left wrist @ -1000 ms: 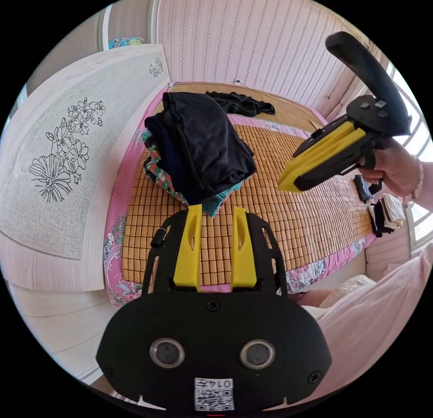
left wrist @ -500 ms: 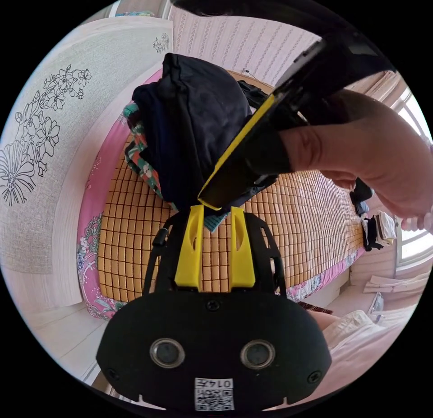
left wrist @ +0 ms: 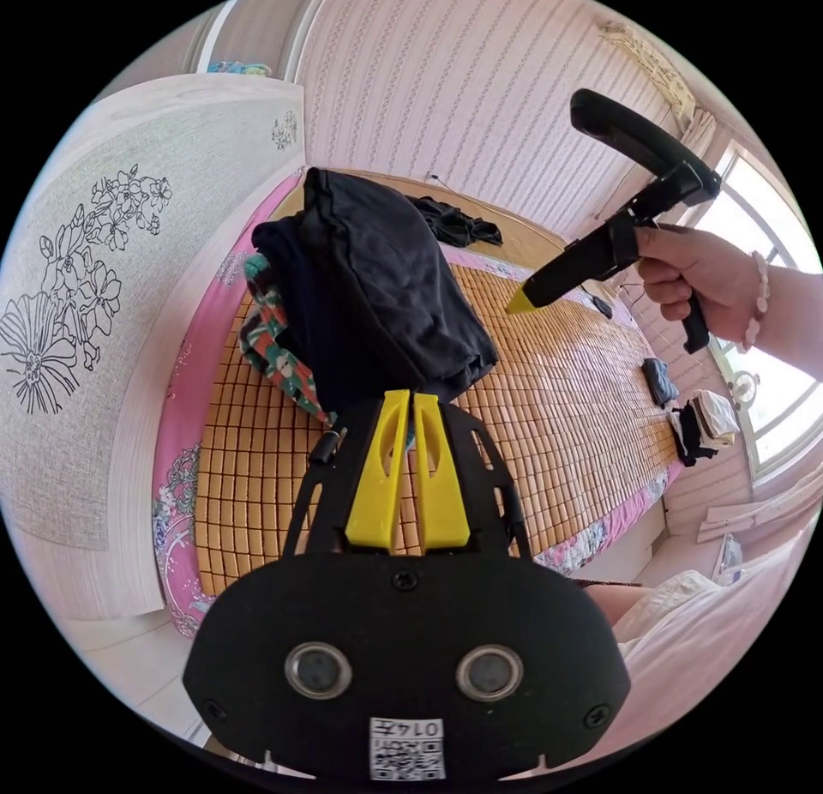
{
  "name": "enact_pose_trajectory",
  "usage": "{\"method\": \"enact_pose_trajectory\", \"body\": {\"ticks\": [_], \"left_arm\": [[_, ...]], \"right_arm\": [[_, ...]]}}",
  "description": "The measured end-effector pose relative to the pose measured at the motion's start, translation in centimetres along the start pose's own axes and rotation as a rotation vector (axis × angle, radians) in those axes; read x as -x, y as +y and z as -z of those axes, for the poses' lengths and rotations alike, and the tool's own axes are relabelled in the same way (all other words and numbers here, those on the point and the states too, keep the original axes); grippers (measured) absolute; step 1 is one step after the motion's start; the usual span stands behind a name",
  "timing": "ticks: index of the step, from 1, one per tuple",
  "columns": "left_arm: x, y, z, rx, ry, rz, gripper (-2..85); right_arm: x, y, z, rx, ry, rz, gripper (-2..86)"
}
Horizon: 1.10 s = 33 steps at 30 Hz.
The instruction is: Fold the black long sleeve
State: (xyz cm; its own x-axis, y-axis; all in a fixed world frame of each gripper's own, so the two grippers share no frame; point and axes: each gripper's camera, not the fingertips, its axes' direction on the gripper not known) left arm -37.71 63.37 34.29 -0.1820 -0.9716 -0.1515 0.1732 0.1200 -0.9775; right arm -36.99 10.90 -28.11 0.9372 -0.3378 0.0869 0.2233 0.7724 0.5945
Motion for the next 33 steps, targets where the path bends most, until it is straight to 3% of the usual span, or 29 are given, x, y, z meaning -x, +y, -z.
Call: {"method": "enact_pose_trajectory", "body": {"ticks": [5,8,10,13,19,26,33], "left_arm": [[0.3,-0.8,1.1,-0.032,0.007,0.005,-0.9],[-0.1,-1.3,1.8,-0.052,0.007,-0.002,-1.0],[0.2,-1.2,1.9,-0.014,0.000,0.020,-1.0],[0.1,-0.9,3.0,-0.025,-0.011,0.003,-1.0],[0.8,-1.5,7.0,-0.074,0.009,0.018,-1.0],[1.6,-2.5,17.7,-0.256,0.068,0.011,-1.0],[0.4,-4.0,30.8,-0.434,0.172,-0.059,-1.0]], "right_arm": [[1.8,0.6,-2.9,-0.054,-0.071,0.070,6.2],[5.0,-0.8,-6.9,0.006,-0.061,0.155,10.2],[5.6,-1.1,-9.0,0.025,0.001,0.148,7.9],[4.0,-0.2,-10.7,0.028,-0.100,0.105,2.2],[-1.7,8.4,-8.0,-0.171,-0.074,-0.004,0.5],[-9.8,27.0,-5.2,-0.591,-0.166,-0.283,0.3],[-12.1,45.9,-10.4,-0.912,-0.320,-0.425,0.3]]}}
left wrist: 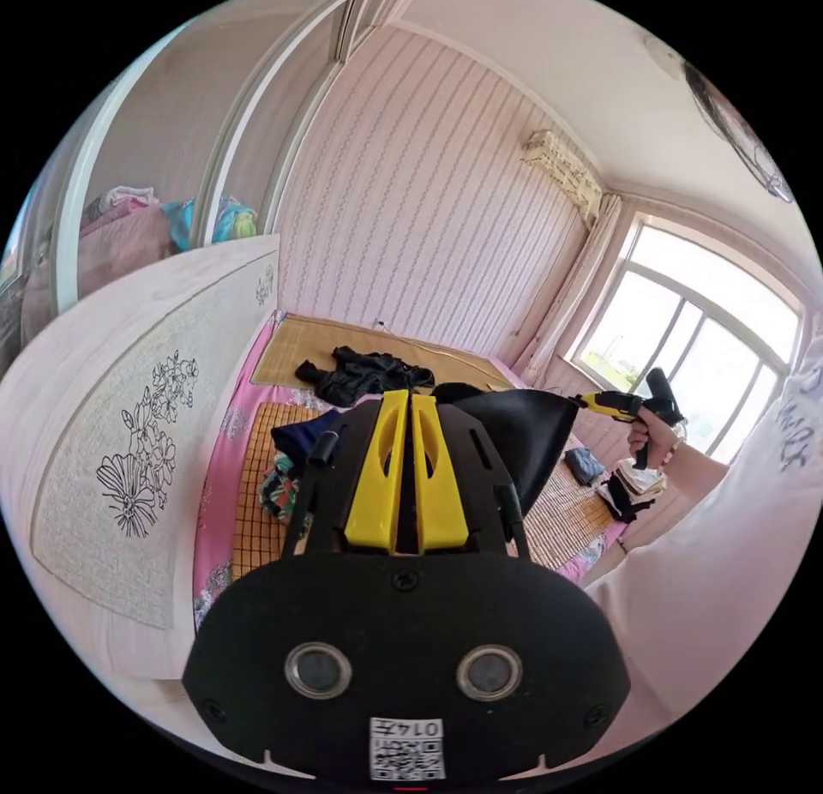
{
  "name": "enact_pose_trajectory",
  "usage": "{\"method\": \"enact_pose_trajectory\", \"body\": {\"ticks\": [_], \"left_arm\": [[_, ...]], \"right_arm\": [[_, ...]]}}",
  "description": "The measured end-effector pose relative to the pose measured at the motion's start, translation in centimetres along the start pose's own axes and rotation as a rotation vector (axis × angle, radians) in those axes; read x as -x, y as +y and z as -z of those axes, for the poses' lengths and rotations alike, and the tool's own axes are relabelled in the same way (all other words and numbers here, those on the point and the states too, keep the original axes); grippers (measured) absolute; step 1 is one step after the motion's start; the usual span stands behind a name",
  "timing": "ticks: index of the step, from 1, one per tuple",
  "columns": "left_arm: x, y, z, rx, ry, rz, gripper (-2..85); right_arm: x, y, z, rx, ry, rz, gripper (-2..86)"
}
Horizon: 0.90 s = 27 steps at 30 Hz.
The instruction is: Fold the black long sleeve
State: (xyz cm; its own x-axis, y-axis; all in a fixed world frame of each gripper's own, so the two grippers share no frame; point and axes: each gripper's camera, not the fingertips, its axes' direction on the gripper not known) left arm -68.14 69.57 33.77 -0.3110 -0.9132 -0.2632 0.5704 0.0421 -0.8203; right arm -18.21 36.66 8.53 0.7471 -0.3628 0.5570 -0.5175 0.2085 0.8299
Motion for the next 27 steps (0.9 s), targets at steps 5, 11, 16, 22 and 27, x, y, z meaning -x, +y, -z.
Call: {"method": "enact_pose_trajectory", "body": {"ticks": [5,11,16,22,27], "left_arm": [[-4.2,-2.2,5.1,-0.127,0.071,-0.041,-1.0],[-10.4,-3.4,7.2,-0.122,0.087,-0.116,-1.0],[-16.3,-3.0,9.8,-0.244,0.157,-0.128,-1.0],[-27.0,-1.0,11.0,-0.341,0.234,-0.163,-1.0],[-35.9,1.9,9.7,-0.369,0.231,-0.053,-1.0]], "right_arm": [[-5.2,8.0,5.0,-0.176,-0.148,-0.043,0.3],[-9.8,16.2,8.7,-0.262,-0.193,0.011,0.2],[-14.8,21.9,13.0,-0.297,-0.208,0.083,0.2],[-22.8,27.8,19.5,-0.280,-0.268,0.232,0.3],[-30.4,30.5,24.2,-0.184,-0.366,0.315,0.2]]}}
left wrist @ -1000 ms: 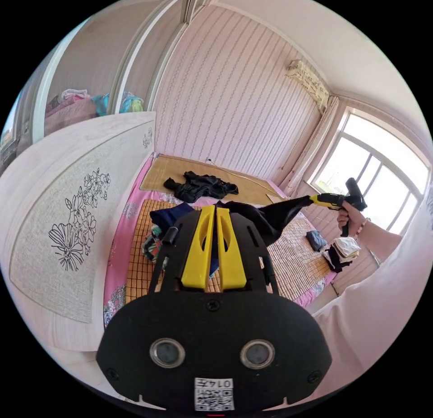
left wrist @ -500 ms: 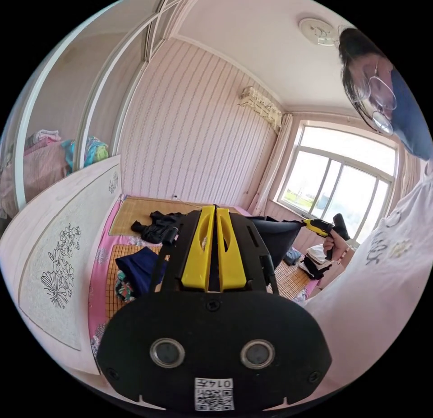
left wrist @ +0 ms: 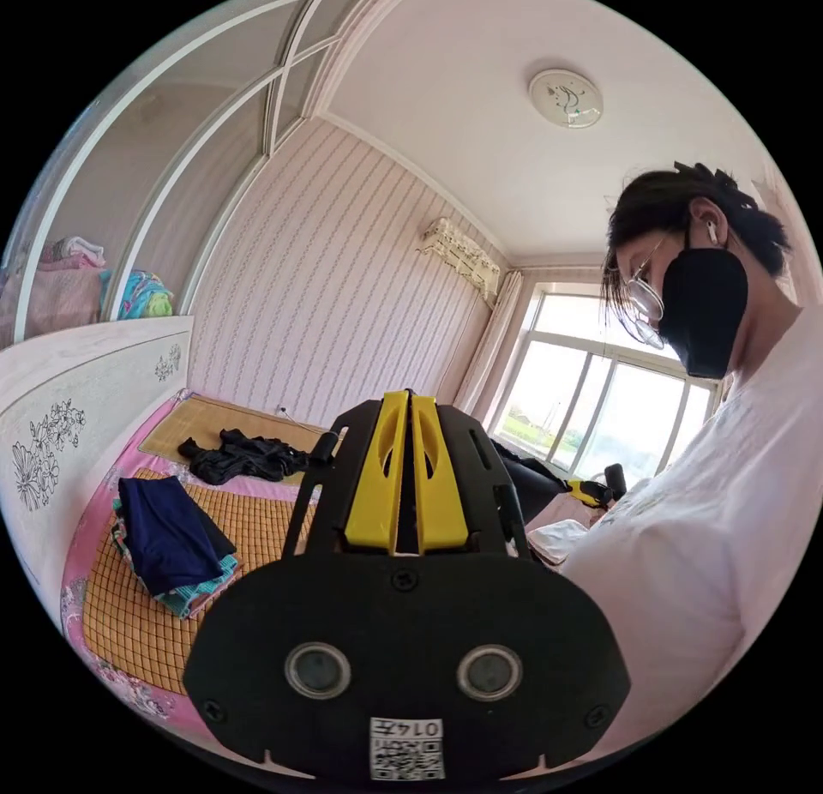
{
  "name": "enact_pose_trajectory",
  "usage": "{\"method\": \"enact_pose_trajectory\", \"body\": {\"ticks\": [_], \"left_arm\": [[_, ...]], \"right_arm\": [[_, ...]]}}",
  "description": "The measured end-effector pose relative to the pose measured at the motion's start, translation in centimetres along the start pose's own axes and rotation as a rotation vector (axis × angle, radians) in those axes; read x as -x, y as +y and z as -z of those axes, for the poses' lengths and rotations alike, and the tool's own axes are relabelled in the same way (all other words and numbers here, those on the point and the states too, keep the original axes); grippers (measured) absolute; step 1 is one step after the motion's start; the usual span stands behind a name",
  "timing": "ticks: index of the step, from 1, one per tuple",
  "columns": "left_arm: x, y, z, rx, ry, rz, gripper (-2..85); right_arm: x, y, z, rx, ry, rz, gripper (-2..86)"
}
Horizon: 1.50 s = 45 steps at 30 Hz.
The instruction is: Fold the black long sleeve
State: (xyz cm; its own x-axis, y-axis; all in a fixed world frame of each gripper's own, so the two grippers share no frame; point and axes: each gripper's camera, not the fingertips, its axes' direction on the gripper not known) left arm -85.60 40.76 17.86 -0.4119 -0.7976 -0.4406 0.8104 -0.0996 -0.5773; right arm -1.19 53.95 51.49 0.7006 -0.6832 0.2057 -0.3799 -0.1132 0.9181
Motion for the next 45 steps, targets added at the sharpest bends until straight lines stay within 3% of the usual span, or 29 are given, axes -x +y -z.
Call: {"method": "enact_pose_trajectory", "body": {"ticks": [7,10,14,17,21,24,28,32,39,45], "left_arm": [[-9.5,-3.7,1.2,-0.131,0.024,-0.091,-1.0],[-10.8,-5.7,-2.2,-0.099,0.023,-0.095,-1.0],[-7.5,-4.0,-15.4,0.165,-0.083,-0.039,-1.0],[-4.6,-2.5,-26.0,0.316,-0.149,0.035,-1.0],[-8.5,-7.1,-33.9,0.256,-0.145,-0.126,-1.0],[-11.6,-9.4,-35.4,0.167,-0.172,-0.249,-1.0],[-10.4,-7.3,-36.2,0.183,-0.157,-0.181,-1.0],[-7.1,1.6,-38.5,0.396,-0.182,-0.121,-1.0],[-0.2,25.0,-44.5,0.874,-0.256,0.074,-1.0],[2.3,39.5,-46.7,1.213,-0.300,0.141,-1.0]], "right_arm": [[1.7,-2.4,5.3,-0.055,-0.202,0.272,0.2],[-1.2,-5.2,4.3,0.017,-0.105,0.110,0.2],[-12.2,-8.0,-1.4,0.185,0.121,-0.114,0.2],[-19.2,-11.4,-4.5,0.170,0.232,-0.215,0.2],[-16.8,-20.7,-5.1,0.065,0.473,0.015,0.2],[-13.4,-24.2,-4.4,-0.061,0.477,0.143,0.2],[-12.9,-23.1,-6.0,-0.079,0.425,0.190,0.3],[-17.7,-16.3,-11.7,0.079,0.468,0.083,0.3],[-32.7,1.1,-22.4,0.247,0.482,-0.587,0.4],[-37.4,9.9,-29.3,0.500,0.564,-0.919,0.4]]}}
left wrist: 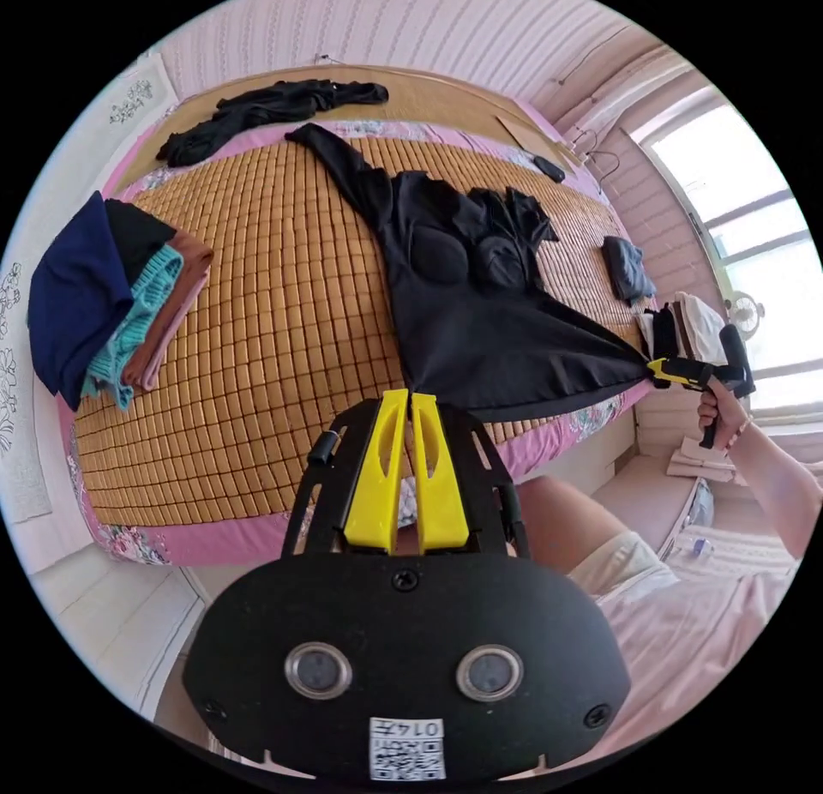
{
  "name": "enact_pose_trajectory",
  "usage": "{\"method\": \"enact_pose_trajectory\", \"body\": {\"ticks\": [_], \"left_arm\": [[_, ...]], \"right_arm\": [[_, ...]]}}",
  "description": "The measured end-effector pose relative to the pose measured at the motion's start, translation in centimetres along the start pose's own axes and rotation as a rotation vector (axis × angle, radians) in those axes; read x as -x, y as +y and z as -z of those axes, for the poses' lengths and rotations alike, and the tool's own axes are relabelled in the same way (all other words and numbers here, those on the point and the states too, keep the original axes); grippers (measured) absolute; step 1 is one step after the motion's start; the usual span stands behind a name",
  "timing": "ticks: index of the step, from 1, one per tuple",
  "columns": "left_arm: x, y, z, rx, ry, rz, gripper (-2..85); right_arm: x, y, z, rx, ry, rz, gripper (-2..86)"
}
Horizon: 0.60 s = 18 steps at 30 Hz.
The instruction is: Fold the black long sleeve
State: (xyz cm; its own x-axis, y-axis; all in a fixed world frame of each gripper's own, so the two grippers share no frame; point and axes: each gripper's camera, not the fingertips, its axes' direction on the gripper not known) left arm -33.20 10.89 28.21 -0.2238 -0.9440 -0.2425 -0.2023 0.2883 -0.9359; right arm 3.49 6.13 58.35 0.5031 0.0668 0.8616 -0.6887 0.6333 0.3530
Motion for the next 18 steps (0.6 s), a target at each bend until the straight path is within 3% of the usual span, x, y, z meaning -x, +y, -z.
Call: {"method": "enact_pose_trajectory", "body": {"ticks": [7,18], "left_arm": [[-2.7,4.1,-5.3,0.139,-0.019,-0.003,-1.0],[-9.1,14.1,-13.5,0.220,-0.074,0.096,-1.0]], "right_arm": [[0.5,0.2,-2.0,0.130,0.089,0.024,0.4],[-4.0,-2.0,-7.3,0.339,0.031,0.118,0.5]]}}
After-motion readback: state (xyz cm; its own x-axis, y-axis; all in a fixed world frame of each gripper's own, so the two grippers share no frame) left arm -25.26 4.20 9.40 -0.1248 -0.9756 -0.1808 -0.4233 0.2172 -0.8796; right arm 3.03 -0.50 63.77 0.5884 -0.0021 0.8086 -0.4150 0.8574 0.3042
